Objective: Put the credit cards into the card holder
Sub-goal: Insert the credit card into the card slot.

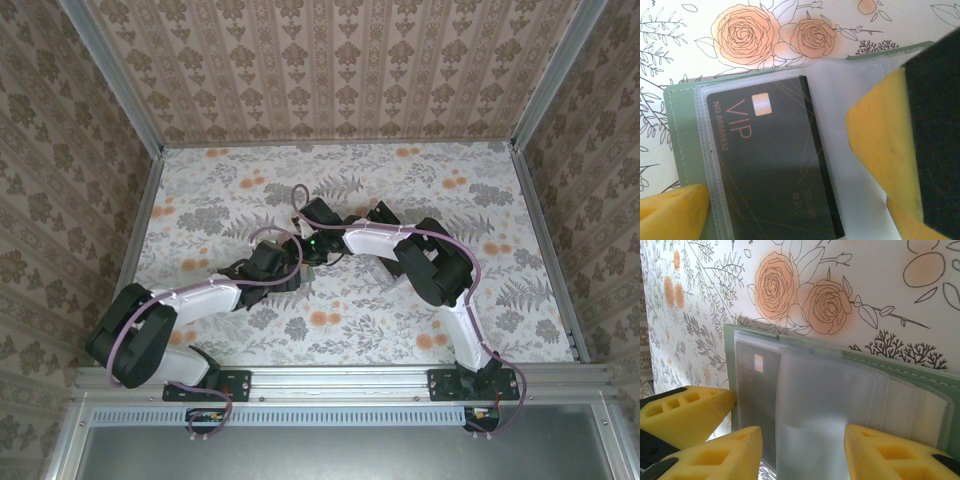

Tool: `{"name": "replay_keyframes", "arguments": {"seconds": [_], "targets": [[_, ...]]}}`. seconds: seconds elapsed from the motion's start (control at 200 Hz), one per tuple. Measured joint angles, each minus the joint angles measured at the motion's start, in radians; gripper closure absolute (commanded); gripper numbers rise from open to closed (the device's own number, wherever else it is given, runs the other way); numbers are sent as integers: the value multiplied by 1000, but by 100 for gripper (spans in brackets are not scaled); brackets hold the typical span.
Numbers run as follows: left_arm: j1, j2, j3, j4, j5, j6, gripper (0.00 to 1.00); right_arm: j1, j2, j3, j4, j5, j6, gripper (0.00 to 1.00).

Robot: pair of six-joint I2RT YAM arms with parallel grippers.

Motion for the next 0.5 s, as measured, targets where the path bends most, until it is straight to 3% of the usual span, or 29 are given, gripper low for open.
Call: {"name": "replay_keyframes", "arguments": {"seconds": [0.5], "targets": [[0, -43, -64, 0, -41, -27, 0, -12, -18, -21, 7, -10, 8, 49]]}}
